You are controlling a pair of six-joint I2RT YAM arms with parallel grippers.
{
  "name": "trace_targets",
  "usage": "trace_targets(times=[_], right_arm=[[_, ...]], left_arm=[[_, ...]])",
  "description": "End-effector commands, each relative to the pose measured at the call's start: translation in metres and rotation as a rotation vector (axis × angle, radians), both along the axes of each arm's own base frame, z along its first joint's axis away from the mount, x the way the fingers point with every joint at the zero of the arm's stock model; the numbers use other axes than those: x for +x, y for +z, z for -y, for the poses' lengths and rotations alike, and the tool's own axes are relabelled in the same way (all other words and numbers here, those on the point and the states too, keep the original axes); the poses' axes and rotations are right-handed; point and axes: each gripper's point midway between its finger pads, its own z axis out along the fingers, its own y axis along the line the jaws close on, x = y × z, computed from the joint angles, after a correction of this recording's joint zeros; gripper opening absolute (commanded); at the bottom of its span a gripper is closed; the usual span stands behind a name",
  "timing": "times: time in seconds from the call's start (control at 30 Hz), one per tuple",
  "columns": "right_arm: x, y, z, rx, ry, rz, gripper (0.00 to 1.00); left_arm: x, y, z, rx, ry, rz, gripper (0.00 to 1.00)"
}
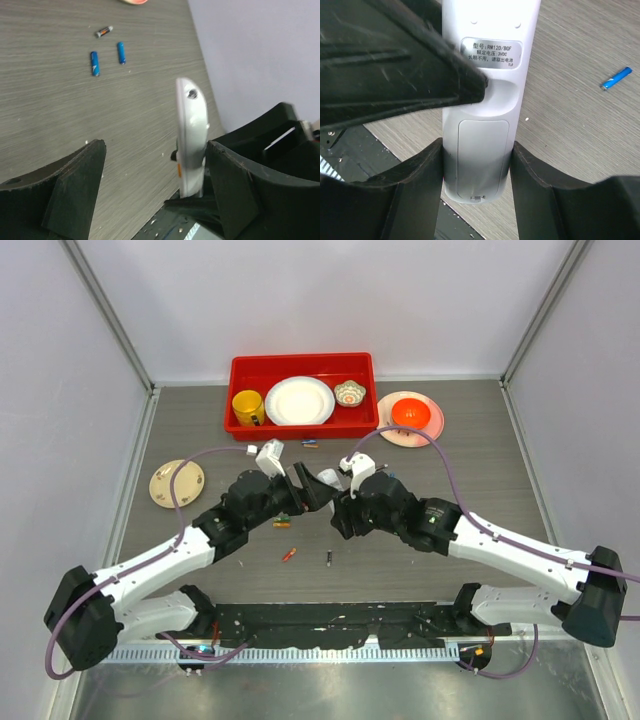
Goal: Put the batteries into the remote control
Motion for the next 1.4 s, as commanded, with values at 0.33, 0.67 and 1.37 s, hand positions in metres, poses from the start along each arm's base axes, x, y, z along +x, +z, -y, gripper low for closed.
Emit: trace_targets(times=[0.33,0.67,1.37], right_arm=[[0.009,0.024,-0.015,0.012,-0.019,0.067,0.01],[0.01,0.023,-0.018,0.002,-0.012,0.068,0.01],[0.006,0.018,-0.017,-0.01,-0.005,0.062,0.01]], left_arm=[[0.003,0.024,0.012,-0.049,-0.014,0.094,0.79],[0.002,0.012,0.018,-0.039,-0.037,0.075,0.68],[0.01,0.018,0.012,-0.051,0.02,0.11,0.59]])
